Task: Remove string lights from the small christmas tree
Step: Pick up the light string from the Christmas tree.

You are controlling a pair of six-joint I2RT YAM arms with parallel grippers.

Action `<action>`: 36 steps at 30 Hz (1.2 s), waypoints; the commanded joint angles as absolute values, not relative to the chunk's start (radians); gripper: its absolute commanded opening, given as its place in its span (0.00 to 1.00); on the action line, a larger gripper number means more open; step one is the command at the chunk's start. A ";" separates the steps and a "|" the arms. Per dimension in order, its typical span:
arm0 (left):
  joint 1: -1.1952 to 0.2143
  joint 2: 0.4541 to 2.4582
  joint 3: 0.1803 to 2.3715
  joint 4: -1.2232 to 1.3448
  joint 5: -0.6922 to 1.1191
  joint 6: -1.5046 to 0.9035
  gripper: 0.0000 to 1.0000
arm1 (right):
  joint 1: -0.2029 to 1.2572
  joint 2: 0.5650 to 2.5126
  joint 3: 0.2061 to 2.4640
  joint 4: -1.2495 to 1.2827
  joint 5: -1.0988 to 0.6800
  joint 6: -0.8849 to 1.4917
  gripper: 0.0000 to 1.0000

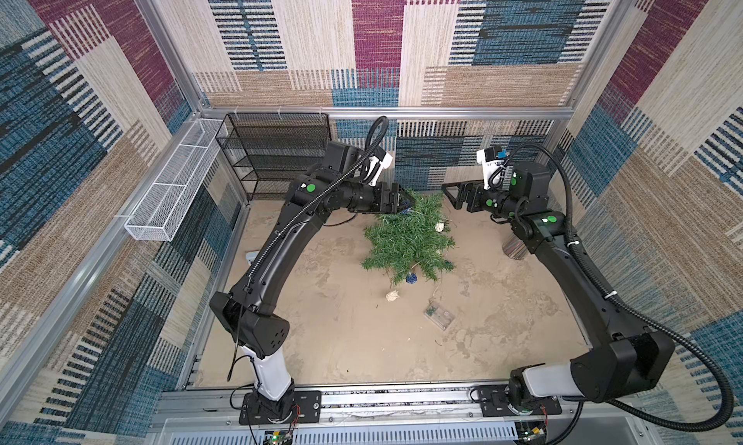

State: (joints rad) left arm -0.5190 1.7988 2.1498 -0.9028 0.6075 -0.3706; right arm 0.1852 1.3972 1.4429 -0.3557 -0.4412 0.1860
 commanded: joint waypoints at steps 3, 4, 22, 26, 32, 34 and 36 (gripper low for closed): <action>-0.526 1.804 2.155 -0.923 0.598 -0.362 0.84 | 0.201 1.379 1.429 -0.318 -0.452 0.199 0.94; -0.529 1.802 2.155 -0.922 0.593 -0.359 0.84 | 0.205 1.379 1.427 -0.317 -0.448 0.200 0.94; -0.541 1.798 2.160 -0.934 0.545 -0.338 0.76 | 0.218 1.364 1.411 -0.311 -0.433 0.191 0.94; -0.541 1.795 2.160 -0.936 0.537 -0.328 0.75 | 0.220 1.366 1.415 -0.308 -0.429 0.190 0.94; -0.541 1.799 2.180 -0.959 0.527 -0.303 0.72 | 0.222 1.353 1.407 -0.281 -0.423 0.213 0.94; -0.541 1.799 2.187 -0.966 0.526 -0.298 0.72 | 0.223 1.348 1.398 -0.274 -0.427 0.218 0.95; -0.541 1.799 2.187 -0.968 0.527 -0.299 0.71 | 0.224 1.345 1.397 -0.279 -0.426 0.216 0.95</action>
